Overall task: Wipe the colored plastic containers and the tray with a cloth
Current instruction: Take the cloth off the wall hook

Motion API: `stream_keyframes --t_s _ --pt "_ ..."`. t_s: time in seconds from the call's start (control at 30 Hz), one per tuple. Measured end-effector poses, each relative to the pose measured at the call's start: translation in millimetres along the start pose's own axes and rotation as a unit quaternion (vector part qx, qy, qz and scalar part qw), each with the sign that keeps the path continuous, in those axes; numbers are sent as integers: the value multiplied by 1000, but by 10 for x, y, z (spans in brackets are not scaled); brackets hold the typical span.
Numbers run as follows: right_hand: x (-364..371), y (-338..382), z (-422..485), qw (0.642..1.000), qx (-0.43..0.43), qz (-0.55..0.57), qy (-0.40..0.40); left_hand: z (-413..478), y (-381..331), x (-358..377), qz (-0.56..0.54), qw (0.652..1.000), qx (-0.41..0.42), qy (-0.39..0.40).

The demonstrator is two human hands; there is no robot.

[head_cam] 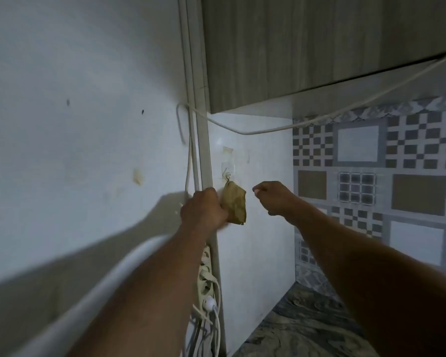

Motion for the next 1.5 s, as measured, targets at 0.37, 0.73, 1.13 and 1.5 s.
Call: stream_keyframes --t_s 0.37,0.73,1.13,1.5 --pt "320 -26 882 982 86 152 76 399 49 558 44 993 -56 -96" --pt "270 -101 870 981 80 66 162 370 59 642 84 987 -8 -134" --pt "-49 269 885 991 -73 105 26 379 183 372 13 969 67 -237" --pt "-197 -83 347 966 55 37 250 264 503 36 -339 936 -61 72"
Point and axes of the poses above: each hand's wrist, its own z-axis towards the middle knuckle, its own x-axis out of the palm, y = z × x, the point moved 2 cm from there along z, towards the middle knuckle, and after that the axes turned 4 degrees about x, right-handed, at the moved point
